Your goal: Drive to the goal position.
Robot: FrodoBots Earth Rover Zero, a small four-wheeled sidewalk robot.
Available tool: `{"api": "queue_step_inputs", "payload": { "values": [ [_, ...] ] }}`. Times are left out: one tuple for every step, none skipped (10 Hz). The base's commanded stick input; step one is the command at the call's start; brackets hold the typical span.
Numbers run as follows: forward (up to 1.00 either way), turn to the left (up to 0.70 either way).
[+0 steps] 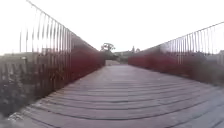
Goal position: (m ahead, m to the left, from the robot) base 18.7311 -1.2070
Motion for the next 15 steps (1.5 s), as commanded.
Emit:
{"api": "queue_step_inputs", "payload": {
  "values": [
    [0.70, -0.35],
    [0.70, -0.35],
    [0.70, -0.35],
    [0.70, -0.35],
    [0.70, -0.35],
    [0.70, -0.35],
    [0.70, -0.35],
    [0.70, -0.35],
    [0.70, -0.35],
    [0.70, 0.00],
    [0.70, 0.00],
    [0.70, 0.00],
    [0.70, 0.00],
    [0.70, 0.00],
    [0.70, 0.00]
  ]
}}
